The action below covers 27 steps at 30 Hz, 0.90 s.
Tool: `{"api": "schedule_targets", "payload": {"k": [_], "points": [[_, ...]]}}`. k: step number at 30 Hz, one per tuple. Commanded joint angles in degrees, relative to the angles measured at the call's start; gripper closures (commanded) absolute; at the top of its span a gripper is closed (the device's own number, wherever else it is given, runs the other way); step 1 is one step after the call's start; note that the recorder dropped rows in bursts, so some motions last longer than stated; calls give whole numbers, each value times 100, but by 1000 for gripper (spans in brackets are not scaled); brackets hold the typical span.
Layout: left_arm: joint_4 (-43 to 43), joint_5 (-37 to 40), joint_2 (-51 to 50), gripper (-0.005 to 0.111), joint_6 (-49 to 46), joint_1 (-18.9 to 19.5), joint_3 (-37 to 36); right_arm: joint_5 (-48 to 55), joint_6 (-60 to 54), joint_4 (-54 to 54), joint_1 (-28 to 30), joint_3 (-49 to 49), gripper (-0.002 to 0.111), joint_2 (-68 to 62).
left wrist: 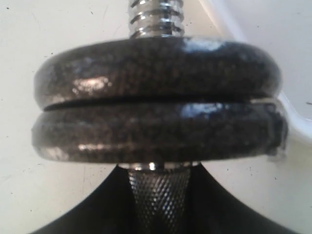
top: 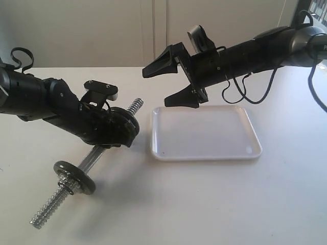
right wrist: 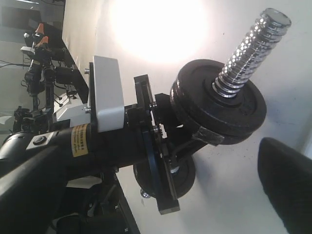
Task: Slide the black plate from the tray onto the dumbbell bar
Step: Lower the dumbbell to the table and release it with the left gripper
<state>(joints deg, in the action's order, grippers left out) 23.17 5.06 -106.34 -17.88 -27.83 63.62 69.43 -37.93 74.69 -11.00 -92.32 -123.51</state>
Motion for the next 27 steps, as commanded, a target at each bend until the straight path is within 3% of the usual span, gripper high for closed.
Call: {"api": "schedule_targets", "payload": {"k": [1,8,11,16,19,22,27], "points": [[226,-541,265,107,14,-25,178,53,-86,5,30,-23,4,60],[200,-380,237,106,-30,-25,178,53,-86,5,30,-23,4,60],[200,-356,189,94,-30,-25,178,53,-86,5,30,-23,4,60],[200,-231,172,52,-30,-25,178,53,-86,5,30,-23,4,60],[184,-136,172,36,-30,-25,178,53,-65,5,30,-23,4,72],[-24,18,172,30,-30,-25,178,53,-65,5,30,-23,4,118],[-187,348,328,30,-30,-15,178,53,-65,5,30,-23,4,298]]}}
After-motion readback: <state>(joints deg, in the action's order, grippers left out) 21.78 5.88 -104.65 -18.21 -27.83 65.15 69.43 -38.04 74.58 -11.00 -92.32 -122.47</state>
